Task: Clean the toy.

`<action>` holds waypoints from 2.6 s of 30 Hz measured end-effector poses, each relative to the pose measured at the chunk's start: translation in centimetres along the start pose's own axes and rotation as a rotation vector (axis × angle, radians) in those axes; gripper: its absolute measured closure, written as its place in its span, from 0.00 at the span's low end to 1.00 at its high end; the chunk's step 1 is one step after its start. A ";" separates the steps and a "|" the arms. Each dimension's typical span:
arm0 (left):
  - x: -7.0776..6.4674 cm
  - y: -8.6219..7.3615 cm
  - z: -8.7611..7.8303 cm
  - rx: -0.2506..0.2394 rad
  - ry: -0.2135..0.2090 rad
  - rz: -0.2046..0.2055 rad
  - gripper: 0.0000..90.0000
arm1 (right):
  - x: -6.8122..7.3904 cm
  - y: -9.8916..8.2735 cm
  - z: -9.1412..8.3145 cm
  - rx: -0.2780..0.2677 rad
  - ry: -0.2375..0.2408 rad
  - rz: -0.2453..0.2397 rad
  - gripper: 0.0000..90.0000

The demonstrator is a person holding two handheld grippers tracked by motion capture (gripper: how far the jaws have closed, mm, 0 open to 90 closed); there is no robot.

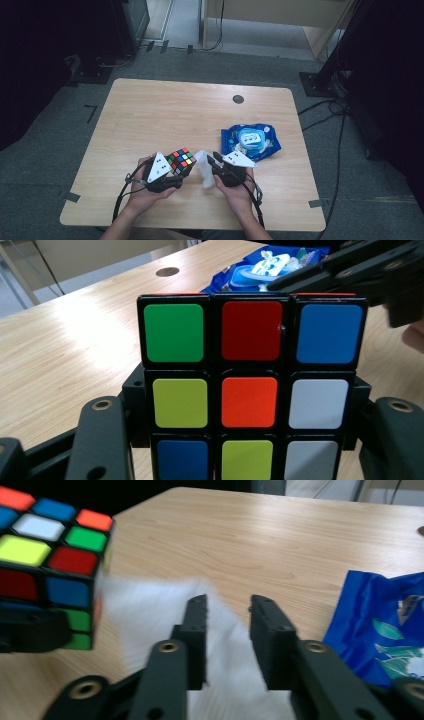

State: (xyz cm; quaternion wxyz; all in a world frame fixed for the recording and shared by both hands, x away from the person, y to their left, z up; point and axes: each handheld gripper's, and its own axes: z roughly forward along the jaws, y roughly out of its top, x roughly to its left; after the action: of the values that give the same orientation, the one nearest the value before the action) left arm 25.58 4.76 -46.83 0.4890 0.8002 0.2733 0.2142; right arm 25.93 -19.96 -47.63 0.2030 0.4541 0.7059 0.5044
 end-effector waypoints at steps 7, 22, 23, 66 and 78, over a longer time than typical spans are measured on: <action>-0.3 -0.3 0.6 0.017 -0.005 0.003 0.38 | 1.3 1.8 -1.2 -0.065 0.152 0.103 0.44; -1.3 -0.2 1.0 0.019 -0.014 0.015 0.38 | 4.0 2.0 -0.8 -0.008 0.283 0.110 0.32; -1.3 -0.2 1.0 0.019 -0.014 0.017 0.38 | 4.1 2.0 -0.8 -0.006 0.276 0.107 0.33; 3.5 0.1 -0.7 -0.020 -0.017 -0.277 0.38 | 3.5 -0.8 1.5 0.028 0.296 0.056 0.29; 1.1 0.9 0.4 -0.008 -0.078 -0.264 0.38 | 5.8 -1.2 2.0 -0.055 0.254 0.016 0.26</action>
State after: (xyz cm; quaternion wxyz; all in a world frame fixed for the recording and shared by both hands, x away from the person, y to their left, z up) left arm 26.84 4.86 -46.13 0.5262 0.7632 0.3560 0.1179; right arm 23.91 -14.08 -48.50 0.1203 0.3861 0.7081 0.5788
